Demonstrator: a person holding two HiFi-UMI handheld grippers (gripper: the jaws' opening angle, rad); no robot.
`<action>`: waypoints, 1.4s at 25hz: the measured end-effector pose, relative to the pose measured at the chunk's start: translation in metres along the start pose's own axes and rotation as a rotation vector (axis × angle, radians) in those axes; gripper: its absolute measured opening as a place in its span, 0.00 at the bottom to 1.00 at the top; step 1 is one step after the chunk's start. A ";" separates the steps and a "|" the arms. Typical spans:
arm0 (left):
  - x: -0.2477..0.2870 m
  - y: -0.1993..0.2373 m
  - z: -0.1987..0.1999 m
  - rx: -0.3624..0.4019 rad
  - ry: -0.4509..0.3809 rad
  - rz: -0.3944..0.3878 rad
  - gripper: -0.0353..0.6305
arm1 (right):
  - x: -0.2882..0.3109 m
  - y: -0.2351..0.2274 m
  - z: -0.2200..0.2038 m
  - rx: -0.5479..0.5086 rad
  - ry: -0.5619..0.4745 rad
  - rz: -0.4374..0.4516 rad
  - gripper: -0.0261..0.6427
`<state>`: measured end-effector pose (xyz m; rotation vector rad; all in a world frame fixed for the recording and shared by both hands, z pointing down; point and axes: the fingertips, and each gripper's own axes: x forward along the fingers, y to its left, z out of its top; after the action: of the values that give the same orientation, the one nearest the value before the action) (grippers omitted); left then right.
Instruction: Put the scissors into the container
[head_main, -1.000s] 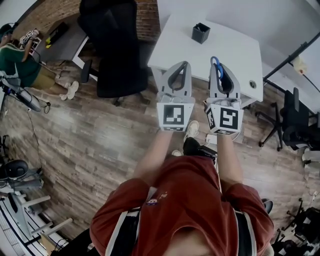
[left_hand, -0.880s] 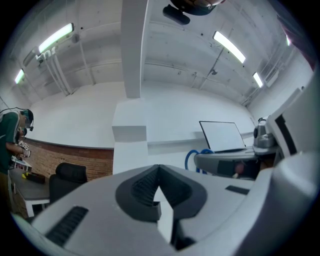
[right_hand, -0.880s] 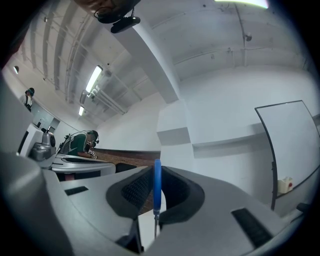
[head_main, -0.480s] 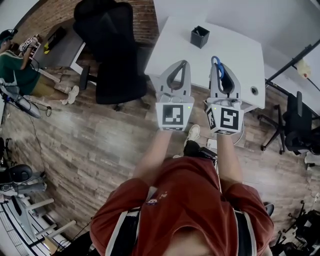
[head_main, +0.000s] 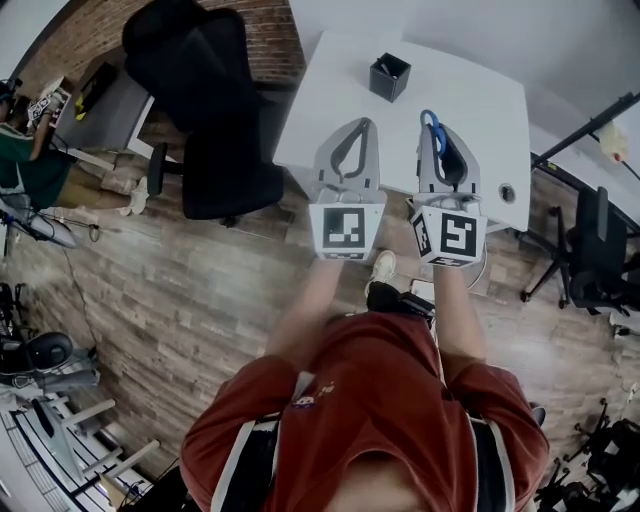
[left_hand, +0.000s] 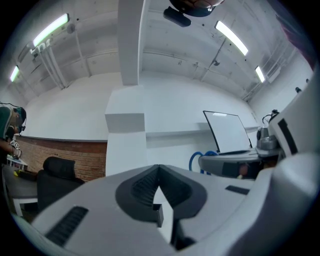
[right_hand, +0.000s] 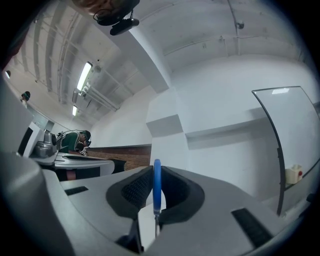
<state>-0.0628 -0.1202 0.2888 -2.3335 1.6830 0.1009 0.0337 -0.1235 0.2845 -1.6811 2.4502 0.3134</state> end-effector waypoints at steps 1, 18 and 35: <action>0.009 -0.002 -0.002 0.000 0.003 -0.001 0.07 | 0.006 -0.006 -0.003 0.004 0.003 0.001 0.12; 0.158 -0.007 -0.030 0.002 0.034 -0.003 0.07 | 0.120 -0.105 -0.029 0.081 -0.015 0.008 0.12; 0.236 0.017 -0.057 -0.015 0.034 -0.030 0.07 | 0.195 -0.123 -0.057 0.074 0.007 0.009 0.12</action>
<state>-0.0076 -0.3569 0.2916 -2.3833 1.6683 0.0684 0.0781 -0.3563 0.2819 -1.6439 2.4435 0.2157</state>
